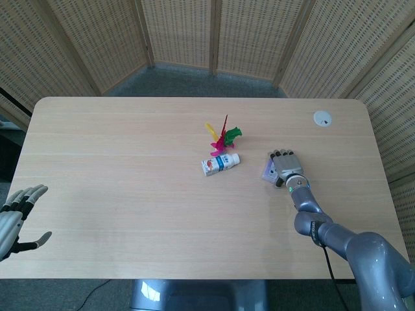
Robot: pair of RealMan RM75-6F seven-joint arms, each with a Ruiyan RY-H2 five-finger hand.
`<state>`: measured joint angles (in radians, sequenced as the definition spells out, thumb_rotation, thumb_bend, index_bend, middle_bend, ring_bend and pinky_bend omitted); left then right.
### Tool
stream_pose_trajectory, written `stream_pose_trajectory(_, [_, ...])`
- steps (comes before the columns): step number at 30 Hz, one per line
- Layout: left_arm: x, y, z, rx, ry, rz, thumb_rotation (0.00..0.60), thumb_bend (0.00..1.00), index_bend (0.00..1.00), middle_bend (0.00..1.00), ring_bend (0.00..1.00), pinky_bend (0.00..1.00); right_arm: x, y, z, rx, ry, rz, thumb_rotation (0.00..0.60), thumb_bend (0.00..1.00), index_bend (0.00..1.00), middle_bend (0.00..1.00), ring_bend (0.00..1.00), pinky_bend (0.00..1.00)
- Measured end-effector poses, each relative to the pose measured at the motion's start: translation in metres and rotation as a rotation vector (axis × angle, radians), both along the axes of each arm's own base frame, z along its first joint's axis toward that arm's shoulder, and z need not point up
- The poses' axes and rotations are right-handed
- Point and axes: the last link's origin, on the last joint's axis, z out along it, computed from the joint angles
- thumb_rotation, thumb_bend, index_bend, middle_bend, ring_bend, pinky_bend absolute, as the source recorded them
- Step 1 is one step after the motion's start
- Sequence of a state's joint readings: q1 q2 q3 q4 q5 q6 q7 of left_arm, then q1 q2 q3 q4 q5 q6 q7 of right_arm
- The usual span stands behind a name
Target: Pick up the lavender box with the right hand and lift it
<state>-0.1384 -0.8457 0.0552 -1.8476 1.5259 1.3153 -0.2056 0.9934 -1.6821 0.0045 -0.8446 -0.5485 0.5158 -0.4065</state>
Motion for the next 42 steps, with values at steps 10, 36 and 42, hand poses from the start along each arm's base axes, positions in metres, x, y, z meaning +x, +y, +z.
stream_pose_trajectory(10, [-0.001, -0.002, 0.001, 0.001, 0.001, 0.002, 0.600, 0.32, 0.00, 0.00, 0.00, 0.00, -0.002, 0.005, -0.002, -0.049, -0.081, 0.017, 0.600, 0.17, 0.25, 0.57, 0.64, 0.39])
stream_pose_trajectory(36, [0.003, -0.011, -0.003, -0.007, -0.018, -0.017, 0.600, 0.32, 0.00, 0.00, 0.00, 0.00, 0.054, 0.030, 0.081, -0.128, -0.172, 0.173, 0.600, 0.17, 0.28, 0.62, 0.71, 0.46])
stream_pose_trajectory(42, [0.002, -0.020, -0.001, 0.001, -0.027, -0.015, 0.600, 0.32, 0.00, 0.00, 0.00, 0.00, 0.087, 0.044, 0.125, -0.164, -0.181, 0.253, 0.600, 0.17, 0.28, 0.62, 0.71, 0.46])
